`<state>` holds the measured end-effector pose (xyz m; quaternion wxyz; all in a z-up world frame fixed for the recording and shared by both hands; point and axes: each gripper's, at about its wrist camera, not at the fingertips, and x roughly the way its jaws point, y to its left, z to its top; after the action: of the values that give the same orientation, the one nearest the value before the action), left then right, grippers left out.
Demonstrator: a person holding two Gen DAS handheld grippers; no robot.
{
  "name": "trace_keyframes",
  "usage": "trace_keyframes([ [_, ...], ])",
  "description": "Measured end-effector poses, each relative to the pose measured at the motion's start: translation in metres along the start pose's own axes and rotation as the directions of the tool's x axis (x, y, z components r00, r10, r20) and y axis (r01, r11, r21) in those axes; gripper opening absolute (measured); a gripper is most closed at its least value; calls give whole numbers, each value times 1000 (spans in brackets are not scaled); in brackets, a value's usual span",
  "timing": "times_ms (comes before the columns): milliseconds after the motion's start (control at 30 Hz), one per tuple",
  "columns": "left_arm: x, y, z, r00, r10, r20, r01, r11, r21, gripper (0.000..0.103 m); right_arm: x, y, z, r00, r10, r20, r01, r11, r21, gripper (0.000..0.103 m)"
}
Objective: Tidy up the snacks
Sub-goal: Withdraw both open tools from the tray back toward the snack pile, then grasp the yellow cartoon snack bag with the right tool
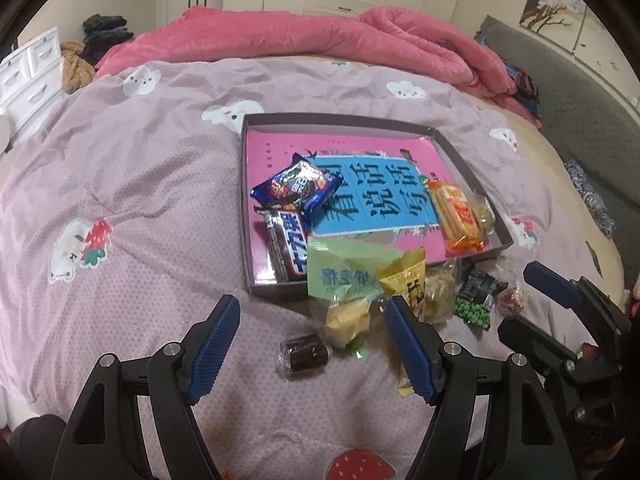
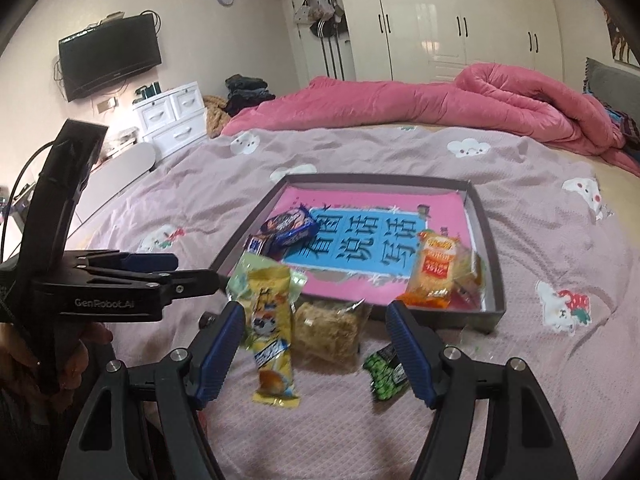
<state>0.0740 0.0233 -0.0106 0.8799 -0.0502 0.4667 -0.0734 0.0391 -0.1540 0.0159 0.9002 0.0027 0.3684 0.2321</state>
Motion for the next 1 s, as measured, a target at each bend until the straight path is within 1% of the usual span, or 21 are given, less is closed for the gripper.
trace_keyframes([
  [200, 4, -2, -4, 999, -1, -32, 1, 1000, 15, 77, 4, 8, -11, 999, 4, -44, -5, 1000, -13, 72],
  [300, 8, -4, -8, 998, -21, -58, 22, 1000, 17, 77, 7, 10, -16, 998, 13, -68, -14, 1000, -12, 72],
  [500, 12, -8, -10, 997, -26, -74, 28, 999, 33, 77, 9, 14, -23, 995, 27, -95, -29, 999, -22, 72],
  [633, 15, -8, -12, 994, -38, -99, 42, 999, 33, 77, 12, 17, -27, 991, 46, -127, -49, 999, -20, 72],
  [833, 19, -6, -12, 993, -41, -109, 44, 999, 29, 77, 18, 21, -31, 986, 66, -153, -68, 998, -9, 72],
  [1000, 25, -3, -12, 992, -44, -115, 48, 999, 26, 77, 26, 22, -34, 982, 67, -176, -67, 998, 5, 72],
])
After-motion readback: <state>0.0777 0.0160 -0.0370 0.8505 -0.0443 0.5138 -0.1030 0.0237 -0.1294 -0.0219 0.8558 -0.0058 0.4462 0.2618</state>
